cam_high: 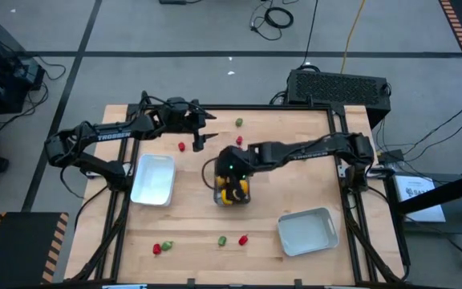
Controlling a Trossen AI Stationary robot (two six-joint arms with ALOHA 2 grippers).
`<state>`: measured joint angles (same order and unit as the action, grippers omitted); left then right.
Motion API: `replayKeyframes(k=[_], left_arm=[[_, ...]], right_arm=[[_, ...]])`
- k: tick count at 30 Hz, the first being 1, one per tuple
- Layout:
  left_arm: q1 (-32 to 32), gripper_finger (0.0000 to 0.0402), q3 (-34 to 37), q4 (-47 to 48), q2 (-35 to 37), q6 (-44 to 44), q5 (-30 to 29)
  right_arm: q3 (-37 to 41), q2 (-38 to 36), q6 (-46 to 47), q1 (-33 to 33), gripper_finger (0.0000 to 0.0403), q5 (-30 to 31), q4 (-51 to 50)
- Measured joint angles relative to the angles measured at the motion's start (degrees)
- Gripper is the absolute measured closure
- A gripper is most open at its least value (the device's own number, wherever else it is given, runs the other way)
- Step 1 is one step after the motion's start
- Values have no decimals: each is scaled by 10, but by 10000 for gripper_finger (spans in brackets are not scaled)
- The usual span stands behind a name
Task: Sort produce into baskets
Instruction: Put the lemon into the black bin
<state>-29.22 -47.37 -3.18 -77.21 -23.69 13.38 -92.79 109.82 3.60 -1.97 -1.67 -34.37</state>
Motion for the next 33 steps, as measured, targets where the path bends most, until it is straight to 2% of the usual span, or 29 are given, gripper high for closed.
replayKeyframes(k=[2, 5, 7, 14, 20, 33], left_arm=[[1, 100, 0, 13, 0, 8, 5], [3, 100, 0, 41, 0, 10, 8], [7, 100, 0, 53, 0, 20, 9], [27, 101, 0, 63, 0, 40, 10], [47, 101, 0, 63, 0, 49, 10], [50, 100, 0, 61, 0, 59, 4]], right_arm=[[0, 0, 0, -12, 169, 52, 27], [-1, 6, -1, -20, 169, 162, 46], [0, 12, 2, -18, 169, 194, 36], [0, 73, 22, 11, 169, 198, 48], [1, 102, 59, 27, 164, 242, 38], [-22, 97, 62, 13, 89, 239, 16]])
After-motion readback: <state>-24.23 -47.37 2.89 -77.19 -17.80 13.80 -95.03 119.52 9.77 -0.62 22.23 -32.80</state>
